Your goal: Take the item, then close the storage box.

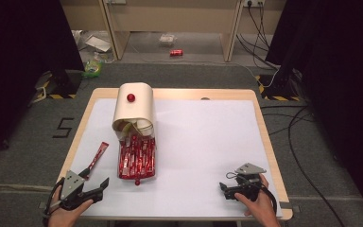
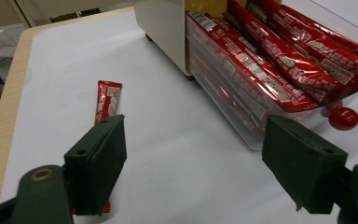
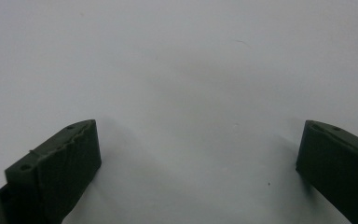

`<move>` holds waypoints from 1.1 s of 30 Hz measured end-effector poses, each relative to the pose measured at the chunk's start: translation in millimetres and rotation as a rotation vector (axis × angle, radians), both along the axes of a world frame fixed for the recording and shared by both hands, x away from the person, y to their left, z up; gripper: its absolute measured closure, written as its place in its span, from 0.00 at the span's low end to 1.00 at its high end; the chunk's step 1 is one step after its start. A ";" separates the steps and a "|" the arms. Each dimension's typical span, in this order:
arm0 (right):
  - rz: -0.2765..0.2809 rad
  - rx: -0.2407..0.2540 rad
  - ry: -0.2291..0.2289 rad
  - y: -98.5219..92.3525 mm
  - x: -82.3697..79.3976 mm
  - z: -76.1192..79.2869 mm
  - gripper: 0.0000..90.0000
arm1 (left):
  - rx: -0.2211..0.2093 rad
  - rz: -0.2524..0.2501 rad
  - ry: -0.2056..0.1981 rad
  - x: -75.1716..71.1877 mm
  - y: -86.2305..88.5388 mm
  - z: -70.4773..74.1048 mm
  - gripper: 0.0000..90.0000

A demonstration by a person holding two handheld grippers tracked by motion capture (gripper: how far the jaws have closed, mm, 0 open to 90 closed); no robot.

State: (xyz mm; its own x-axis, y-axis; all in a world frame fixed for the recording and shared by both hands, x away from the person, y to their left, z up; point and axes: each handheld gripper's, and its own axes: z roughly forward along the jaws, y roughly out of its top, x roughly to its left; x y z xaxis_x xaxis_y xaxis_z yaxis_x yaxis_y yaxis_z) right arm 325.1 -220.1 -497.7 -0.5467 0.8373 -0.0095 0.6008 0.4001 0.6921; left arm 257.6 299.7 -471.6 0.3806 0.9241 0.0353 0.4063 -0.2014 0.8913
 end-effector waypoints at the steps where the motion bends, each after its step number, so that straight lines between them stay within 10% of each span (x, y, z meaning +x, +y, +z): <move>1: 0.000 0.000 0.000 0.0 0.0 0.0 0.00 | -0.002 -0.001 0.001 -0.6 -0.6 -0.4 0.24; 33: -0.001 0.000 0.000 0.2 0.0 0.0 0.00 | -0.039 -0.049 0.014 -2.7 -18.2 -16.1 0.24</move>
